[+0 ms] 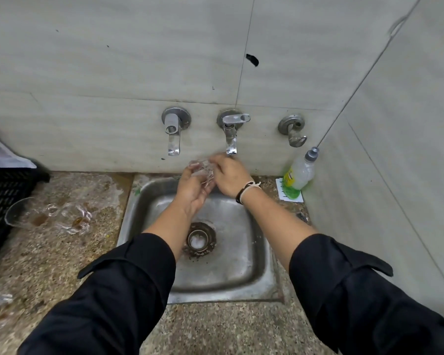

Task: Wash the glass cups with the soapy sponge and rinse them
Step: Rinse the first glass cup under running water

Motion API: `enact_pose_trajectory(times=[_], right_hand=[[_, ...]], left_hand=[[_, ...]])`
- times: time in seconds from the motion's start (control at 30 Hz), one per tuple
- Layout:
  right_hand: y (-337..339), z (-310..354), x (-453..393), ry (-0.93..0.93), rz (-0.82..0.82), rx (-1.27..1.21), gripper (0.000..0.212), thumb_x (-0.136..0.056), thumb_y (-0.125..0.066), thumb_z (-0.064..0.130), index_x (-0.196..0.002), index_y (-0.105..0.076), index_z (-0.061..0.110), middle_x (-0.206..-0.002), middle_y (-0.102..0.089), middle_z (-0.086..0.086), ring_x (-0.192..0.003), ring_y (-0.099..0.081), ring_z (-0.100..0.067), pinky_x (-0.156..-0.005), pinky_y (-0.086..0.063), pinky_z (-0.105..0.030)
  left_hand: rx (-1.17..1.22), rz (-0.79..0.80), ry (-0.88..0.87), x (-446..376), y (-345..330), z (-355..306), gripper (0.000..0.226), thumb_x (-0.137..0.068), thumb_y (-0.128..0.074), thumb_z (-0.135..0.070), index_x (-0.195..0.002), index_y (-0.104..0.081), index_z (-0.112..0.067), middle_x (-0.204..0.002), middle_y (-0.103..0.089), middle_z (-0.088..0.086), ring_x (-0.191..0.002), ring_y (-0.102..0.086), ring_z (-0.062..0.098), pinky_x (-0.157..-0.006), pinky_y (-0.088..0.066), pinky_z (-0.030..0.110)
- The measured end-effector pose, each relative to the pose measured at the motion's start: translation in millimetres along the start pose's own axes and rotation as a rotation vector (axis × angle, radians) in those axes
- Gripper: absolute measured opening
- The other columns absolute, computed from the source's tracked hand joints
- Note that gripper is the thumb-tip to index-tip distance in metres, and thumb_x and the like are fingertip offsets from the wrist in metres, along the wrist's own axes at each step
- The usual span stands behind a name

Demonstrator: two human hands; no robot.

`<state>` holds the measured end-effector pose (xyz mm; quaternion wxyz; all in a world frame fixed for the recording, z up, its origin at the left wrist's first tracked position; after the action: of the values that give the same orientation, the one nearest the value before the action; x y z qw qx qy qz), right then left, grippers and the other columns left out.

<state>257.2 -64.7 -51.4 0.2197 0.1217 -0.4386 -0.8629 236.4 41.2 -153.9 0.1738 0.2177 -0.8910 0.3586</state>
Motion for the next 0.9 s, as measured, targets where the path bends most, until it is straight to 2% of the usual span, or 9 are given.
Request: enact_pose_trajectory(times=[0.07, 0.13, 0.2, 0.33, 0.4, 0.53, 0.67, 0.8, 0.9], right_hand=[[7, 5, 18, 0.066, 0.092, 0.043, 0.027, -0.091, -0.055, 0.009, -0.111, -0.071, 0.009, -0.112, -0.07, -0.015, -0.106, -0.062, -0.031, -0.091, -0.047, -0.037], [23, -1, 31, -0.038, 0.106, 0.05, 0.02, -0.09, -0.056, 0.013, -0.098, -0.073, 0.013, -0.098, -0.072, -0.01, -0.093, -0.065, -0.028, -0.077, -0.048, -0.032], [48, -8, 35, -0.157, -0.027, 0.028, 0.019, -0.089, -0.055, 0.016, -0.093, -0.073, 0.013, -0.089, -0.073, -0.008, -0.085, -0.066, -0.028, -0.073, -0.051, -0.032], [103, -4, 25, -0.23, -0.319, 0.062, 0.042, -0.087, -0.058, 0.022, -0.126, -0.055, 0.006, -0.112, -0.066, -0.012, -0.103, -0.061, -0.03, -0.088, -0.05, -0.036], [115, 10, 14, -0.182, -0.233, 0.126, 0.05, -0.088, -0.059, 0.024, -0.132, -0.048, 0.003, -0.121, -0.06, -0.017, -0.109, -0.058, -0.032, -0.086, -0.045, -0.034], [115, 31, -7, -0.14, -0.088, 0.286, 0.03, -0.087, -0.059, 0.027, -0.109, -0.05, 0.01, -0.119, -0.057, -0.017, -0.106, -0.058, -0.035, -0.075, -0.04, -0.033], [107, 41, -9, -0.201, -0.106, 0.474, 0.048, -0.089, -0.058, 0.034, -0.127, -0.047, 0.006, -0.125, -0.058, -0.018, -0.113, -0.058, -0.039, -0.086, -0.046, -0.039], [81, 55, 2, -0.256, -0.141, 0.41, 0.055, -0.09, -0.052, 0.041, -0.127, -0.048, 0.0, -0.117, -0.064, -0.017, -0.106, -0.062, -0.036, -0.075, -0.041, -0.035], [76, 56, 18, -0.25, -0.15, 0.163, 0.041, -0.092, -0.05, 0.048, -0.095, -0.059, 0.009, -0.097, -0.063, -0.013, -0.092, -0.062, -0.031, -0.07, -0.037, -0.03]], left_hand=[[0.017, 0.016, 0.025, 1, 3, 3, 0.047, -0.094, -0.029, 0.021, -0.117, -0.049, -0.015, -0.116, -0.063, 0.022, -0.086, -0.07, 0.025, -0.069, -0.063, 0.034], [0.054, 0.036, 0.074, 2, 5, 6, 0.052, -0.091, -0.031, 0.024, -0.122, -0.049, -0.014, -0.122, -0.062, 0.026, -0.094, -0.074, 0.032, -0.076, -0.063, 0.04], [0.12, 0.039, 0.121, 6, 6, 9, 0.052, -0.092, -0.035, 0.025, -0.122, -0.051, -0.015, -0.127, -0.058, 0.028, -0.108, -0.069, 0.04, -0.081, -0.062, 0.041], [0.09, 0.0, 0.1, 8, 3, 8, 0.038, -0.098, -0.047, 0.016, -0.126, -0.056, -0.008, -0.128, -0.064, 0.024, -0.107, -0.071, 0.034, -0.072, -0.061, 0.029], [0.066, 0.006, 0.084, 9, -1, 5, 0.035, -0.099, -0.052, 0.012, -0.128, -0.059, -0.006, -0.125, -0.068, 0.02, -0.096, -0.076, 0.028, -0.067, -0.06, 0.026], [0.03, 0.018, 0.082, 18, -10, -4, 0.031, -0.102, -0.052, 0.004, -0.129, -0.062, -0.006, -0.116, -0.074, 0.017, -0.08, -0.076, 0.024, -0.054, -0.055, 0.022], [-0.003, -0.002, 0.08, 21, -14, -10, 0.033, -0.102, -0.048, 0.001, -0.133, -0.059, -0.005, -0.124, -0.069, 0.021, -0.079, -0.077, 0.024, -0.058, -0.058, 0.024], [0.044, -0.028, 0.055, 28, -17, -18, 0.034, -0.105, -0.039, 0.0, -0.136, -0.053, -0.005, -0.132, -0.061, 0.02, -0.076, -0.078, 0.023, -0.07, -0.061, 0.029], [-0.009, -0.054, 0.037, 40, -15, -24, 0.03, -0.105, -0.045, -0.001, -0.134, -0.053, -0.005, -0.124, -0.066, 0.019, -0.07, -0.075, 0.018, -0.061, -0.059, 0.024]])
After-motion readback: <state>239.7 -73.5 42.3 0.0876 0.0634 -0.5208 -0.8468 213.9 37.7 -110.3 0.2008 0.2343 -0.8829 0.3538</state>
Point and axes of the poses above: each hand's wrist, its own x-axis away from the middle knuckle, its own y-axis out of the back of the hand, z = x × y, the point moved 5 cm from there along -x, towards the middle knuckle
